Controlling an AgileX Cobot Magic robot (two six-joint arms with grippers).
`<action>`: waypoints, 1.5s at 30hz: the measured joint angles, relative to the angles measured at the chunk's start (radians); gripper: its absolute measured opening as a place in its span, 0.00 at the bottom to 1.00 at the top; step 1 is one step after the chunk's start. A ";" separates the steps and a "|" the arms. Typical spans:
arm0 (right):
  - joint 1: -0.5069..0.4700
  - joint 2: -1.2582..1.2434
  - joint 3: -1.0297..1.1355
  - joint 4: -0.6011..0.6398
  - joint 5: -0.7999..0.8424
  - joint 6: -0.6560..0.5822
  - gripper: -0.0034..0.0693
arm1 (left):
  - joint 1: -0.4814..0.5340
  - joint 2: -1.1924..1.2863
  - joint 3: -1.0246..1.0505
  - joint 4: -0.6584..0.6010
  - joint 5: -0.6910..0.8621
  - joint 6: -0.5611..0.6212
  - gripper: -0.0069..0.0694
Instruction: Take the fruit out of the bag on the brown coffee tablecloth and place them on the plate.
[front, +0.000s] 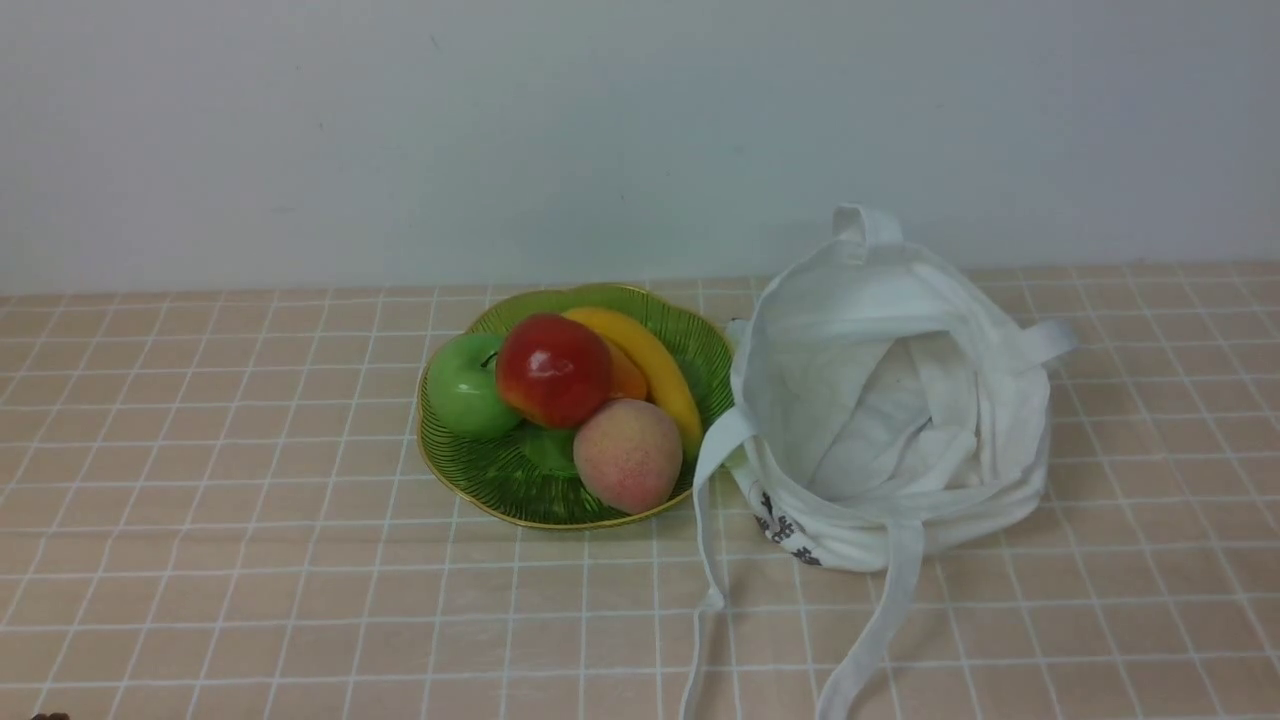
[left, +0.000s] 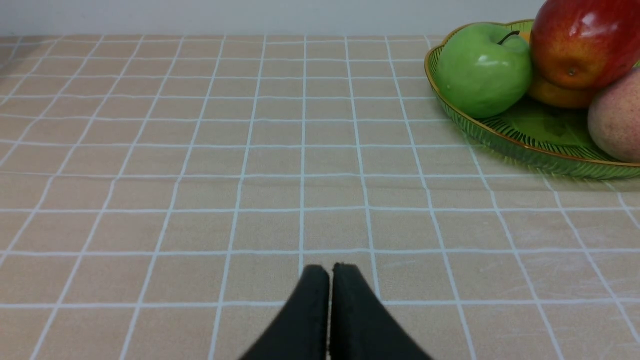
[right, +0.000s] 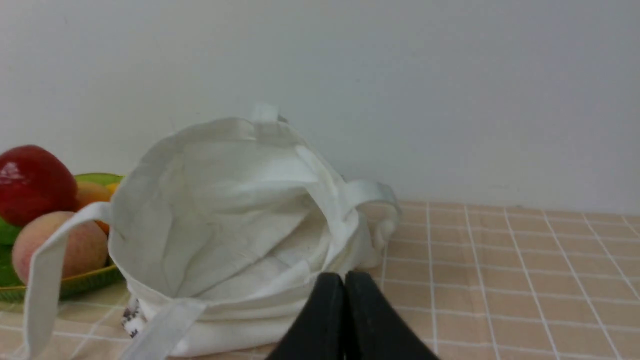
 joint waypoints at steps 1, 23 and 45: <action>-0.010 -0.002 0.008 0.000 0.001 0.000 0.03 | 0.000 0.000 0.000 0.000 0.000 0.000 0.08; -0.034 -0.001 0.024 0.000 0.115 0.015 0.03 | 0.000 0.000 0.000 0.000 0.000 0.000 0.08; -0.034 -0.001 0.024 0.000 0.115 0.016 0.03 | 0.000 0.000 0.000 0.000 0.000 0.000 0.08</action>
